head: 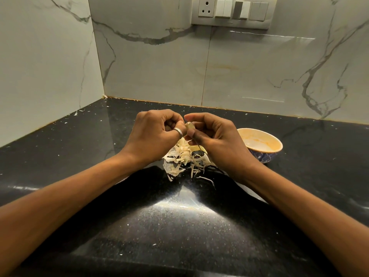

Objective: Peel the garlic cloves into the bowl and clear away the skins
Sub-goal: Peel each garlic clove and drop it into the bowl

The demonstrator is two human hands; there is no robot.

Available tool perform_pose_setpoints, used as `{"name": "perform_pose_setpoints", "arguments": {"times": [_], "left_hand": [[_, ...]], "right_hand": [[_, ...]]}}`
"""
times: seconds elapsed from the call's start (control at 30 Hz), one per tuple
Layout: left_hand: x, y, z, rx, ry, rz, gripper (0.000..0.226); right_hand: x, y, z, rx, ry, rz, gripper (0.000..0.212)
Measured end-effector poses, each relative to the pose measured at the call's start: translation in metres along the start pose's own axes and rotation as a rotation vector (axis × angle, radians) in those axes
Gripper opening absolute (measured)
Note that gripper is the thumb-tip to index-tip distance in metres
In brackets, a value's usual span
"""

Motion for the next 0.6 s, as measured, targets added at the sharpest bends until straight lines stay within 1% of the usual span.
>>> {"name": "perform_pose_setpoints", "arguments": {"times": [0.2,0.37,0.47,0.6], "left_hand": [[-0.0001,0.0041,0.0022,-0.048,0.013,-0.004,0.007],[0.0002,0.0068,0.0037,-0.075,0.005,0.005,0.006],[0.0008,0.0095,0.0048,-0.087,-0.001,0.016,0.008],[0.0007,0.0096,0.0050,-0.096,-0.006,0.019,0.008]], "right_hand": [[0.0002,0.0034,0.0010,0.001,-0.037,0.113,0.029],[-0.0002,0.0061,0.0011,-0.002,-0.039,0.122,0.024],[-0.0013,0.0080,0.0024,-0.007,-0.043,0.113,0.024],[-0.0035,0.0087,0.0023,-0.003,-0.079,0.089,0.022]]}}
Point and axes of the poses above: each hand's wrist, its own z-axis towards the middle knuckle, its own x-axis out of the palm, y = z × x, the point moved 1 cm from there along z, towards the middle knuckle, and after that the axes turned 15 degrees about -x, right-handed, at the moved point
